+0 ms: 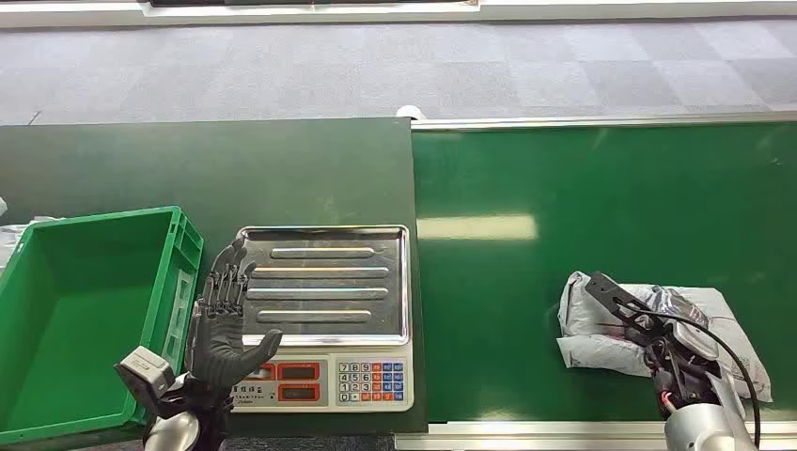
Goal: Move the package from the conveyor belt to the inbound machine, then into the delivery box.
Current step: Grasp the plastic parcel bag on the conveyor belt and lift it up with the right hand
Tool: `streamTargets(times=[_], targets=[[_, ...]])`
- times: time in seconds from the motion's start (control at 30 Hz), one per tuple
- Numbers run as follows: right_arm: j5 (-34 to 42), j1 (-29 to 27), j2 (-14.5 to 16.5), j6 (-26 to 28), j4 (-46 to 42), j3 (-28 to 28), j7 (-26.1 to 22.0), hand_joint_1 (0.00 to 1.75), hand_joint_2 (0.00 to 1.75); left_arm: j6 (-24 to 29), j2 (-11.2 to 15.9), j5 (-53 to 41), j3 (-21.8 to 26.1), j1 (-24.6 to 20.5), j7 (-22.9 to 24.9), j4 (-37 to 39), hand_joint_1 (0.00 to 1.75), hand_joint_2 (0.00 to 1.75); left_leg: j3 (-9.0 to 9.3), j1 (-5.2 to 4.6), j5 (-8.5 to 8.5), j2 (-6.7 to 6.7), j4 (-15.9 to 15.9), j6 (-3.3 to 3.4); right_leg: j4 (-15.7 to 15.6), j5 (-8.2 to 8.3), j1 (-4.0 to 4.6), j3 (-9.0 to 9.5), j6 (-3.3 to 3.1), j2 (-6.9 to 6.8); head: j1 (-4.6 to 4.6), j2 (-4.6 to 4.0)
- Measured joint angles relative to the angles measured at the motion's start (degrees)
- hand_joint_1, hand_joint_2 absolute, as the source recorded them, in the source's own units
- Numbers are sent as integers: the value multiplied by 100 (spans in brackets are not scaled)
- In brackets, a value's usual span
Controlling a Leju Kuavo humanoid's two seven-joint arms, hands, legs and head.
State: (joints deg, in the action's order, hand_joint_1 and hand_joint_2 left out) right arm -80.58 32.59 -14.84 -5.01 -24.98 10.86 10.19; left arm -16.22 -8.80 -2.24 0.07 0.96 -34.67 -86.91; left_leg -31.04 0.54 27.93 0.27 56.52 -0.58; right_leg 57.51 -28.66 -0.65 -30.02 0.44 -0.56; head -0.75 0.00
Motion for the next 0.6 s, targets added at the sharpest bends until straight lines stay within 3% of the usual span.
streamTargets(times=[0.6], targets=[[-56, 271, 109, 686, 81, -520, -276, 175, 175, 81, 65, 153, 27, 134, -71, -75, 0, 175, -32, 1, -1, -1, 0, 0, 2, 2, 4, -25, 0, 0, -1, 0]])
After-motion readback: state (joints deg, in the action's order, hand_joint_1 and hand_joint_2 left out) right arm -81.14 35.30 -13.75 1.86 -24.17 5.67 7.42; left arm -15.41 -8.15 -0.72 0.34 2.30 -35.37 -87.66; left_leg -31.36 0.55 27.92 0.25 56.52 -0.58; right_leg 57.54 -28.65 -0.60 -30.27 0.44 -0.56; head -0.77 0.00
